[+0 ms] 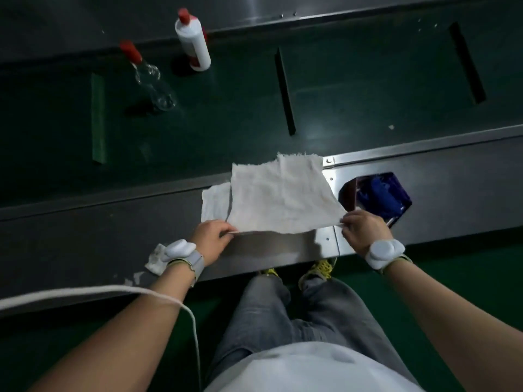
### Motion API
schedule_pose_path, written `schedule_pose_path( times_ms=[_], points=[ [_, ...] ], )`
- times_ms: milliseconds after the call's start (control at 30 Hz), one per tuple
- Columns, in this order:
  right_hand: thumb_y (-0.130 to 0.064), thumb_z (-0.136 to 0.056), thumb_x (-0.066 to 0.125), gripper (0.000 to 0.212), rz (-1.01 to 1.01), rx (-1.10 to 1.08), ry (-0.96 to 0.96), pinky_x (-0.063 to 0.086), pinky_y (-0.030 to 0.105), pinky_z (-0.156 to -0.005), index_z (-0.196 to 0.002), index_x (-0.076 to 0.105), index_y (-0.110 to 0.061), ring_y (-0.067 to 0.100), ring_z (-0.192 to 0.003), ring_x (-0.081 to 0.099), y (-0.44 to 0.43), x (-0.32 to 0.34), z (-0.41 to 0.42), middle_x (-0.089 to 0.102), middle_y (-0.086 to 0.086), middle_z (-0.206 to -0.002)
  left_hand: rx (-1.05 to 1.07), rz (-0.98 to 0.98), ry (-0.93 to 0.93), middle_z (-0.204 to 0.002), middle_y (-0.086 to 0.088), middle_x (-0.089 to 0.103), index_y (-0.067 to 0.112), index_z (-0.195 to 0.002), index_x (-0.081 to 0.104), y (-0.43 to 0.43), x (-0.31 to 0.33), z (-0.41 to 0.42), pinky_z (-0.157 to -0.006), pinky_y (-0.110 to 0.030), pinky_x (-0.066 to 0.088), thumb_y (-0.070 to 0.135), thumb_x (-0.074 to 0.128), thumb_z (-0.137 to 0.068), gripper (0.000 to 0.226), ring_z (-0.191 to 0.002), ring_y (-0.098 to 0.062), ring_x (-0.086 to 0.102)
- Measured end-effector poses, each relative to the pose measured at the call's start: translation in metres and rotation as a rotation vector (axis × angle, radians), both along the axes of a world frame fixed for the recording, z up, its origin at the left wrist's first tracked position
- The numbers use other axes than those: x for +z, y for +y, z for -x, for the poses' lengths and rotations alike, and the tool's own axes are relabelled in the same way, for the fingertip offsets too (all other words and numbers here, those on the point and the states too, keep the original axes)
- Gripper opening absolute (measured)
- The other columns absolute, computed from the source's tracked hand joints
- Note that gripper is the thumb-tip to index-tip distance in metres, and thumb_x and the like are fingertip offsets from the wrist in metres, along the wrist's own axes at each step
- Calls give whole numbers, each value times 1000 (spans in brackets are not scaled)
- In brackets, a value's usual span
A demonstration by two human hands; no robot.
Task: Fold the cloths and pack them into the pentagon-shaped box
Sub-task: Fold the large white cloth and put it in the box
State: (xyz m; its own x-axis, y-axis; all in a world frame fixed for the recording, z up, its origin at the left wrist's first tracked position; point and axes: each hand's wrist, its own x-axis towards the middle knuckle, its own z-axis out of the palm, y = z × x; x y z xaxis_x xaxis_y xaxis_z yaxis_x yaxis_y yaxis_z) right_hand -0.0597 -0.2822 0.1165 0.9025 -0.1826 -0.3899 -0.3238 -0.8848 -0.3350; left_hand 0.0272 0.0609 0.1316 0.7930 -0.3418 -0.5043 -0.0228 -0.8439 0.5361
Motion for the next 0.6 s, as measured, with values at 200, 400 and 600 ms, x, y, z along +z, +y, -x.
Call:
schedule_pose_path(
  times_ms=[200, 400, 600],
  points=[
    [-29, -83, 55, 22, 17, 204, 349, 50, 33, -73, -91, 71, -18, 27, -94, 62, 2, -44, 53, 67, 3, -102, -103, -199, 309, -105, -4, 72, 21, -102, 72, 4, -43, 53, -76, -19, 41, 22, 61, -88, 18, -98, -21, 64],
    [-36, -87, 55, 21, 20, 136, 193, 49, 34, -66, -95, 67, -21, 27, -91, 61, -3, -65, 38, 67, 1, -95, 5, -173, 150, -89, -5, 71, 22, -91, 68, -10, -63, 35, -70, -34, 51, 24, 58, -88, 10, -85, -27, 65],
    [-38, -90, 47, 25, 129, 23, -36, 53, 39, -61, -90, 62, -18, 29, -74, 60, -2, -99, -31, 63, 5, -87, 107, -151, -198, -100, -17, 65, 12, -99, 61, -35, -113, -22, -70, -36, 43, 25, 52, -92, 17, -90, -36, 60]
  ],
)
